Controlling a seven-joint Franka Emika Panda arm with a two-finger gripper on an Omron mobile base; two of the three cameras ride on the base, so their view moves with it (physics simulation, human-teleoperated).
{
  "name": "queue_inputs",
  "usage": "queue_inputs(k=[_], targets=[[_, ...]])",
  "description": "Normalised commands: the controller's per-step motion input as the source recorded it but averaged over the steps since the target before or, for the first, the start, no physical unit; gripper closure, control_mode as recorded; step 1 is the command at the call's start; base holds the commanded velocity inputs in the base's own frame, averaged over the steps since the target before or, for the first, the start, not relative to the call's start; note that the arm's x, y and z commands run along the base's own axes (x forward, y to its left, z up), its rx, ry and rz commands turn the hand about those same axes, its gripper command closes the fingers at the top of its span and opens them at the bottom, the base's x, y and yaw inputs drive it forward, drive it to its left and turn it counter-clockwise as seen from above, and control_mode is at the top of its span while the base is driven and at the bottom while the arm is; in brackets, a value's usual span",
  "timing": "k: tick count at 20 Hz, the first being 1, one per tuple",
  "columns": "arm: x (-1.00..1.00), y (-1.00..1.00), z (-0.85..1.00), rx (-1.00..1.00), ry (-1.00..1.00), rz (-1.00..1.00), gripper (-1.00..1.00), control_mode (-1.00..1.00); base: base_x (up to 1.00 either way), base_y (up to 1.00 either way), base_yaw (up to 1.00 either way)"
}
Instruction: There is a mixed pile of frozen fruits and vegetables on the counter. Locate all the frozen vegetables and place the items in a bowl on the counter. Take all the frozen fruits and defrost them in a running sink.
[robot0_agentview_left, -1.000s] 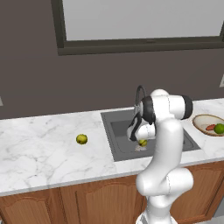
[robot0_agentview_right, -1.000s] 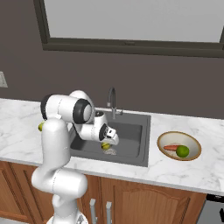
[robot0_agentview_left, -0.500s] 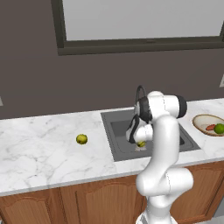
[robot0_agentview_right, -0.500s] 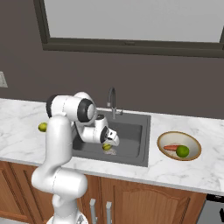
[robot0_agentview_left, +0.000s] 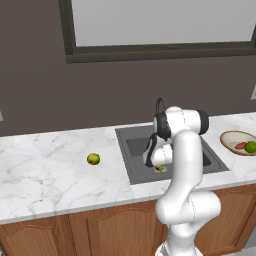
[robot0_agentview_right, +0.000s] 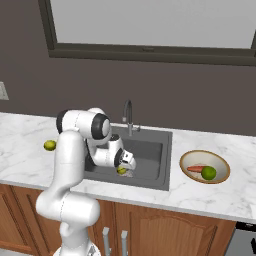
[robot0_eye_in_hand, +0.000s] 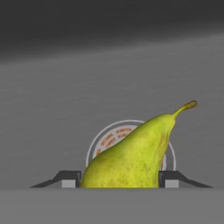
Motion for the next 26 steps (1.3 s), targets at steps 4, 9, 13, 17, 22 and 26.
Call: queue_inputs(k=[4,9,13,17,22,26], targets=[[0.07,0.0,-0.11,0.01,0.0,0.0,-1.0,-1.0,0.0,0.0,0.0],[0.08,0.0,-0.08,0.0,0.0,0.0,-1.0,-1.0,0.0,0.0,0.0],[0.0,0.01,0.01,0.0,0.0,0.0,-1.0,-1.0,0.0,0.0,0.0],[0.0,0.02,0.21,-0.09,0.0,0.0,-1.0,-1.0,0.0,0.0,0.0],[0.0,0.06,0.46,-0.05,0.06,0.0,-1.0,-1.0,0.0,0.0,0.0],[0.05,0.11,0.33,0.01,0.06,-0.01,-1.0,-1.0,0.0,0.0,0.0]])
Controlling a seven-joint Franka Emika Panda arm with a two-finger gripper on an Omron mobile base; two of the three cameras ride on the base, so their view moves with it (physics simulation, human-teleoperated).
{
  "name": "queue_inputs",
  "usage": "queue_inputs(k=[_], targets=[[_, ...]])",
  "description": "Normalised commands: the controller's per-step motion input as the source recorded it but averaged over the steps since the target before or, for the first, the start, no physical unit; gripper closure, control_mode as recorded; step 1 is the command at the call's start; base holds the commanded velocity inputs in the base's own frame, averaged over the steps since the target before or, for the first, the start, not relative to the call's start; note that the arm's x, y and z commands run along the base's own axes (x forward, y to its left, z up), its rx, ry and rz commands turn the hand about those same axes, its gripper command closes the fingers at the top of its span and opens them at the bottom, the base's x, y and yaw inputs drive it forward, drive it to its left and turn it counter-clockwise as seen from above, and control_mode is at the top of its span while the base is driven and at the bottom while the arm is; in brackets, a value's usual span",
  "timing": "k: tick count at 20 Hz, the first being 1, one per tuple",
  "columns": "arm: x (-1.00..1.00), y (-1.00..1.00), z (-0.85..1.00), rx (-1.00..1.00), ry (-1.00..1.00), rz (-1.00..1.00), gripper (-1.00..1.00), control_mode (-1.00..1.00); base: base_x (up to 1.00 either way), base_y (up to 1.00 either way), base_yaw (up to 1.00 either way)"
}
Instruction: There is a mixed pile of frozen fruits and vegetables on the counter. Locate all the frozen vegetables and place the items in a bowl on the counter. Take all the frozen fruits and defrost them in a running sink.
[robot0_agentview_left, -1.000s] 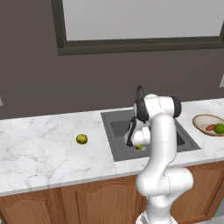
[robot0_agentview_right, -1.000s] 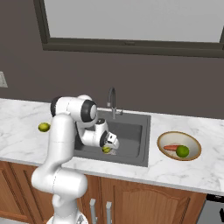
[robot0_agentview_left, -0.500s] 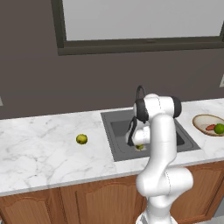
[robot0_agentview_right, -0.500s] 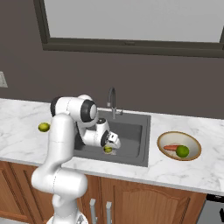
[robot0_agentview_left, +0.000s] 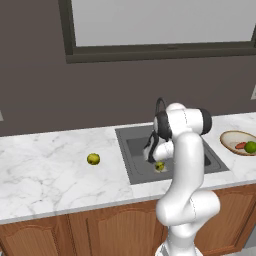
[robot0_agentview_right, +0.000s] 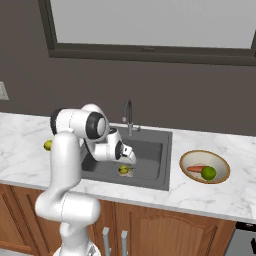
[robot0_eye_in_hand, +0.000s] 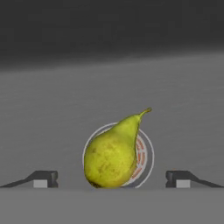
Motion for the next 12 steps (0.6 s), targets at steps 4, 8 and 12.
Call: queue_inputs(k=[4,8,12], targets=[[0.12,0.15,0.34,0.01,0.09,-0.03,-1.0,-1.0,0.0,0.0,0.0],[0.0,0.11,0.43,0.0,0.13,0.0,-1.0,-1.0,0.0,0.0,0.0],[0.0,0.09,0.43,0.0,0.15,0.0,-1.0,-1.0,0.0,0.0,0.0]])
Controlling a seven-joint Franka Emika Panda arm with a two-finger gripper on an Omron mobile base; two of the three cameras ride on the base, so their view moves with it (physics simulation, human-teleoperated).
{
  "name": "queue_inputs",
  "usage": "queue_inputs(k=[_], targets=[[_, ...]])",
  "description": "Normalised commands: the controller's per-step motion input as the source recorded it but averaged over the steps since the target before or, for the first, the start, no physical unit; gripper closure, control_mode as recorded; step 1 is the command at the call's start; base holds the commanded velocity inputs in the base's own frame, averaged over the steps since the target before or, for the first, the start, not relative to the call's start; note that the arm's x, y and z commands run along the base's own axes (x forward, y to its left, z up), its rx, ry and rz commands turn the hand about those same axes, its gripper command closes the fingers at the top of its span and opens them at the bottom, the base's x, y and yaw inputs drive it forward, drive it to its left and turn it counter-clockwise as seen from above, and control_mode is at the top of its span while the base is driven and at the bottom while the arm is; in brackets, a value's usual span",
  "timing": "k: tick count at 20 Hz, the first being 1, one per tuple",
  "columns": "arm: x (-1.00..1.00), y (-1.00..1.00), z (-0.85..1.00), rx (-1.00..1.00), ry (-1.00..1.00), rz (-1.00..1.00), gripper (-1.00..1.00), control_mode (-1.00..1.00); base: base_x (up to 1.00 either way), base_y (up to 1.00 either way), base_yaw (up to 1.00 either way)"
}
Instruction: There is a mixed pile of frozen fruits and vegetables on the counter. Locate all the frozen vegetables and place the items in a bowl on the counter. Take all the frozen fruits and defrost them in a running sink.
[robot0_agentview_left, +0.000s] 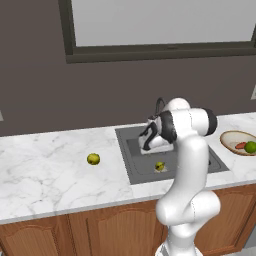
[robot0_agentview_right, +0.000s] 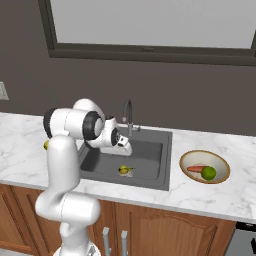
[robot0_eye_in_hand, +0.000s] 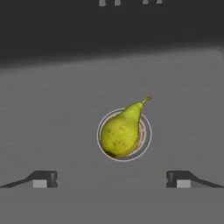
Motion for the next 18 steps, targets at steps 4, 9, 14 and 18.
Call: queue_inputs(k=[4,9,14,18], targets=[[-0.04,0.08,0.39,0.0,0.14,0.0,-1.0,-1.0,0.0,0.0,0.0],[-0.14,0.17,0.26,0.0,0.15,0.0,-1.0,-1.0,0.0,0.0,0.0],[-0.14,0.2,0.31,0.0,0.14,0.0,-1.0,-1.0,0.0,0.0,0.0],[-0.12,0.18,0.42,0.01,0.12,0.0,-1.0,-1.0,0.0,0.0,0.0]])
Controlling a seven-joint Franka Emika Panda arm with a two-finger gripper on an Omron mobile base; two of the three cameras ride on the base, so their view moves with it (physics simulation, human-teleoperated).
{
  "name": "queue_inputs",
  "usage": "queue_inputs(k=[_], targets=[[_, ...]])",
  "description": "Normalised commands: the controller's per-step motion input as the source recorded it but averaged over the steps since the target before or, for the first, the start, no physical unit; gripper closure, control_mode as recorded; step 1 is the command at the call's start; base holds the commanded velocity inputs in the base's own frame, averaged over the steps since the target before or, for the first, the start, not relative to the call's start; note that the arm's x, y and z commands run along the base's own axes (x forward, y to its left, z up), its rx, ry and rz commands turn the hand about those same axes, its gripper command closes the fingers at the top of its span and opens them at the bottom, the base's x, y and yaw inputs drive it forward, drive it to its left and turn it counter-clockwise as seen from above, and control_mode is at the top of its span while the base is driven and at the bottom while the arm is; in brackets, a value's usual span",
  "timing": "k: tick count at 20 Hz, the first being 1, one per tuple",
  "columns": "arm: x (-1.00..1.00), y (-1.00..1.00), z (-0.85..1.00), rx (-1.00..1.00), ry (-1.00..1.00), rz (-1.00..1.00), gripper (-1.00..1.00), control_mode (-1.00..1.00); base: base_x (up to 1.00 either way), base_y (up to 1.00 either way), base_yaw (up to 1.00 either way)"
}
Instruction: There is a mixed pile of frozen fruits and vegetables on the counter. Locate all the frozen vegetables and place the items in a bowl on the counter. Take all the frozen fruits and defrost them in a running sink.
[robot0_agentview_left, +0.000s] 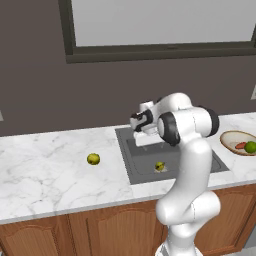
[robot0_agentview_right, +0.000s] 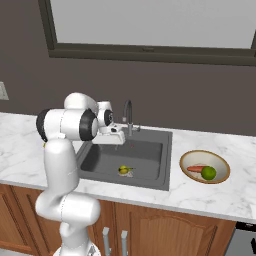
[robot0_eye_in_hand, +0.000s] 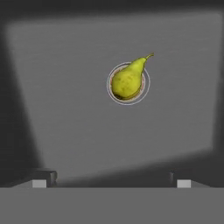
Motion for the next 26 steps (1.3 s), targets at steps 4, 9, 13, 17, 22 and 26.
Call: queue_inputs(k=[4,9,13,17,22,26], targets=[[-0.19,0.13,0.5,0.02,0.1,0.0,-1.0,-1.0,0.0,0.0,0.0],[-0.21,0.17,0.45,0.06,0.09,0.0,-1.0,-1.0,0.0,0.0,0.0],[-0.22,0.16,0.4,0.09,0.1,0.0,-1.0,-1.0,0.0,0.0,0.0],[-0.28,0.15,0.42,0.08,0.09,0.0,-1.0,-1.0,0.0,0.0,0.0],[-0.34,0.18,0.39,0.06,0.09,0.0,-1.0,-1.0,0.0,0.0,0.0],[-0.43,0.27,0.32,0.02,0.02,0.01,-1.0,-1.0,0.0,0.0,0.0]])
